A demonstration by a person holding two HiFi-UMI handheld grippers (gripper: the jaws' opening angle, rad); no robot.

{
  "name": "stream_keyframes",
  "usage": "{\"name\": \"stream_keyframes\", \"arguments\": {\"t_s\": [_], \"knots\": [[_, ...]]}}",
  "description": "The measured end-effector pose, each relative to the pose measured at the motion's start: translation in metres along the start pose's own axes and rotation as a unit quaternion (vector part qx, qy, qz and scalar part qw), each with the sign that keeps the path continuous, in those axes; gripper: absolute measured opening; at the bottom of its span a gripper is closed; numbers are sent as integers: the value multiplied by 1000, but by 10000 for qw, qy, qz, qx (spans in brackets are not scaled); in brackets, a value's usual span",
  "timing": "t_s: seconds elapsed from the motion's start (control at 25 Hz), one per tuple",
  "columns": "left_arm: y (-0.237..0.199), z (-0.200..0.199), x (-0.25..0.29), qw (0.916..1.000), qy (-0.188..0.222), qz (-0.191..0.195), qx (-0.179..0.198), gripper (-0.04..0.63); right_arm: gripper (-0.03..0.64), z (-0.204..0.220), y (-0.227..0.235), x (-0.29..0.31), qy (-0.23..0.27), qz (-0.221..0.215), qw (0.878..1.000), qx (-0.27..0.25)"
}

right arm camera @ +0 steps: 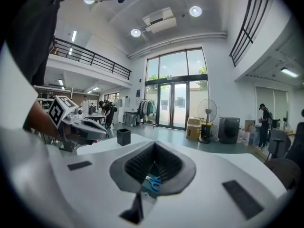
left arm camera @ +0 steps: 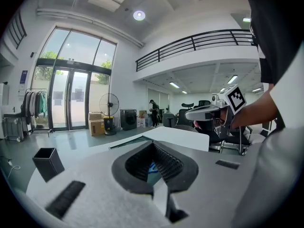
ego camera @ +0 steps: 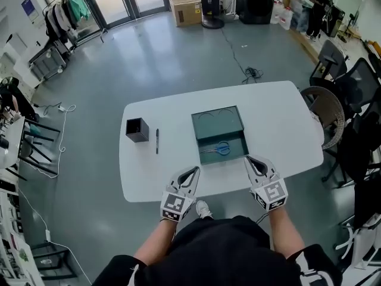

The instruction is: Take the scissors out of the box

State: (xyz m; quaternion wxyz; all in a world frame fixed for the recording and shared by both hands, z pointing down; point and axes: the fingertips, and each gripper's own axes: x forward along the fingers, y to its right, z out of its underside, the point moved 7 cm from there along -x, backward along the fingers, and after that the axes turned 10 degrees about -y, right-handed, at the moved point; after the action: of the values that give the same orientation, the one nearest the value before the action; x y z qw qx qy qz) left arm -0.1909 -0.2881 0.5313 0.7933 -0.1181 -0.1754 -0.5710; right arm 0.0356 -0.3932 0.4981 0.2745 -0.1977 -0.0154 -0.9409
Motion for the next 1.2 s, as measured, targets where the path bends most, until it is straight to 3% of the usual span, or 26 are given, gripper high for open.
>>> {"name": "stream_keyframes", "arguments": {"t_s": [0.08, 0.24, 0.32, 0.72, 0.84, 1.04, 1.2], "knots": [[-9, -6, 6, 10000, 18, 32, 26, 8, 5, -3, 2, 13, -49, -93, 9999, -16], [-29, -12, 21, 9998, 93, -9, -169, 9, 5, -1, 16, 32, 10, -450, 9968, 667], [-35, -16, 30, 9998, 72, -94, -146, 8, 5, 5, 28, 43, -63, -586, 9952, 775], [-50, -17, 74, 9985, -177, -426, -309, 8, 9, 13, 60, 96, -640, -1353, 9887, 73], [-53, -11, 78, 9974, -257, -555, -381, 8, 69, 15, 64, 112, -916, -1529, 9831, -416], [-61, -3, 76, 9945, -360, -793, -578, 8, 103, 19, 64, 140, -1486, -1862, 9598, -1484], [-66, 0, 71, 9907, -511, -943, -833, 8, 114, 25, 59, 165, -2038, -2161, 9229, -2451]]}}
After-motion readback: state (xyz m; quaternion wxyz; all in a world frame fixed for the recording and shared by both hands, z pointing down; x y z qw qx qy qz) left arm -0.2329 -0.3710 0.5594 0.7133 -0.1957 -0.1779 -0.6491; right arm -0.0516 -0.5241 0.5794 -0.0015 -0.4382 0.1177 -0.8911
